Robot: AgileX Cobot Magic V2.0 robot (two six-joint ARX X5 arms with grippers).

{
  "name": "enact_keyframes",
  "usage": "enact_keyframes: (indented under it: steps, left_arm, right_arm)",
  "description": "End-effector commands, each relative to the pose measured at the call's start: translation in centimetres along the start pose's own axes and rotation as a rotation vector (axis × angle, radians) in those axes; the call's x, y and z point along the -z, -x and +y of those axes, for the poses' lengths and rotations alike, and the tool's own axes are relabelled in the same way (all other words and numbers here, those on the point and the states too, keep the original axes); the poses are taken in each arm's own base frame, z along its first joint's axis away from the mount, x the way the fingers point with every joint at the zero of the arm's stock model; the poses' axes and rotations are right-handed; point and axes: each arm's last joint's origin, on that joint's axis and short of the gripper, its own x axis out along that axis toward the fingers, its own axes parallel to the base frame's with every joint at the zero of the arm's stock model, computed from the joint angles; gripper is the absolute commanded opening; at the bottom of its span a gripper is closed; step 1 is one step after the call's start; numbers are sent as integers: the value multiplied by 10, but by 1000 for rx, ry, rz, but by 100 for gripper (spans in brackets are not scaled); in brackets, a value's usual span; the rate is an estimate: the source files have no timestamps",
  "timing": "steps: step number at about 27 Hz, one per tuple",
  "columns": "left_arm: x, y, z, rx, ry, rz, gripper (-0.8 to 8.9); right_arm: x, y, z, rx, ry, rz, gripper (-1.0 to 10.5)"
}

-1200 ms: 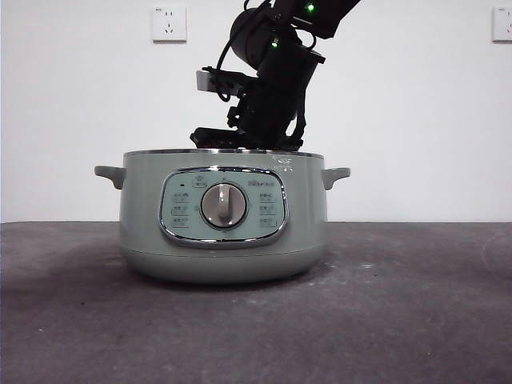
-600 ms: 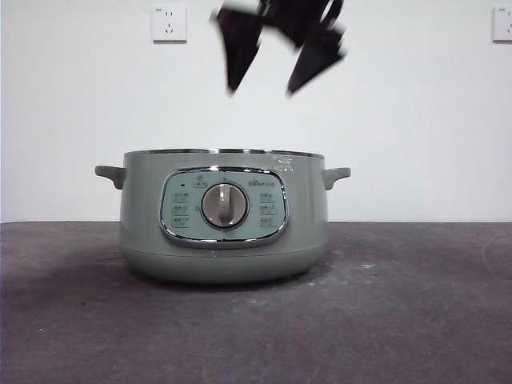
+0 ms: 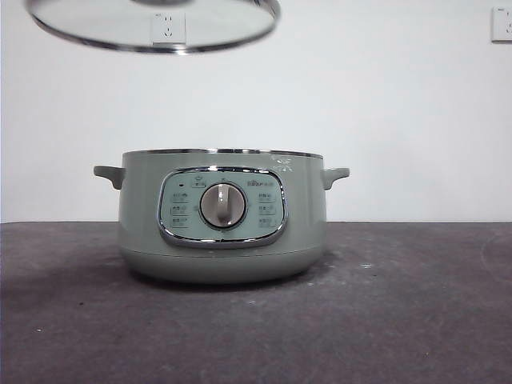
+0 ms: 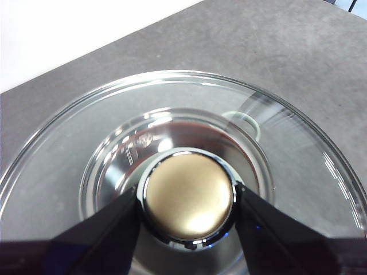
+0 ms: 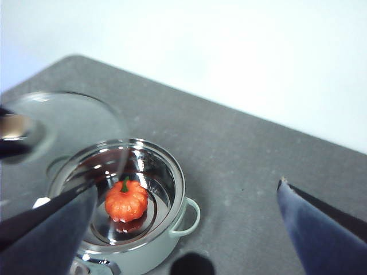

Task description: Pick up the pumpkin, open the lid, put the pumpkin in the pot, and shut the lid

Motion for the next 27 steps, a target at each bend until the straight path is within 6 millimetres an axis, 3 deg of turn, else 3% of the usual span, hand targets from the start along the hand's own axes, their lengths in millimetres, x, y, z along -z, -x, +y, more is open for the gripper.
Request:
enact_keyframes:
  steps: [1,5,10,18,27]
  left_arm:
    - [-7,-16,3,5,-22,-54,-9]
    - [-4,-49,7,29,-20,-42,-9]
    - [0,-80,11,31,-18,-30,-9]
    - [13,-120,16,37,-10,17,-9]
    - [22,-137,18,43,2,59,-9]
  right_arm:
    - [4,20,-4,2,-18,-23,628]
    - [10,48,-9,3,-25,-58,628]
    - [17,63,-11,2,-33,-46,626]
    - [24,68,-12,1,-22,9,626]
    - [25,66,-12,0,-20,21,626]
